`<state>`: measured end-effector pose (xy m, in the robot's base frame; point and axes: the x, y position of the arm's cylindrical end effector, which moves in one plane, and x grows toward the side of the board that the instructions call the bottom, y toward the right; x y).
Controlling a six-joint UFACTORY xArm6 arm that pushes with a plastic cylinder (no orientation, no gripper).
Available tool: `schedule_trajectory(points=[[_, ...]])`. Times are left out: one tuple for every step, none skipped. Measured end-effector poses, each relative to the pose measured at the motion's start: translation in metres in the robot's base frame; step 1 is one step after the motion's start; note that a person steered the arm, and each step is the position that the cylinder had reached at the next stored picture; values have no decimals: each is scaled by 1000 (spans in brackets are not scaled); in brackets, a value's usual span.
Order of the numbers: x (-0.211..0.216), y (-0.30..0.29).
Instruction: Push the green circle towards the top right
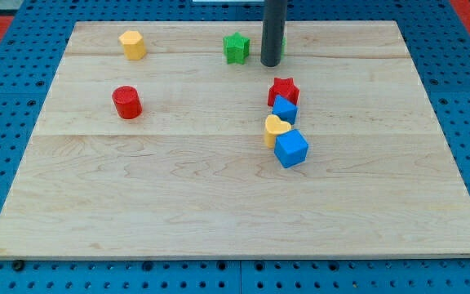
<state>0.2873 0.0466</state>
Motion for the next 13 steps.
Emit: schedule_trajectory(points=[[-15, -11], [-26, -23], [-42, -40], [-42, -23], [-36, 16], [-36, 59], [-45, 77], [-87, 71], [-87, 90], [-60, 103], [-57, 97], [-58, 102], [-58, 102]])
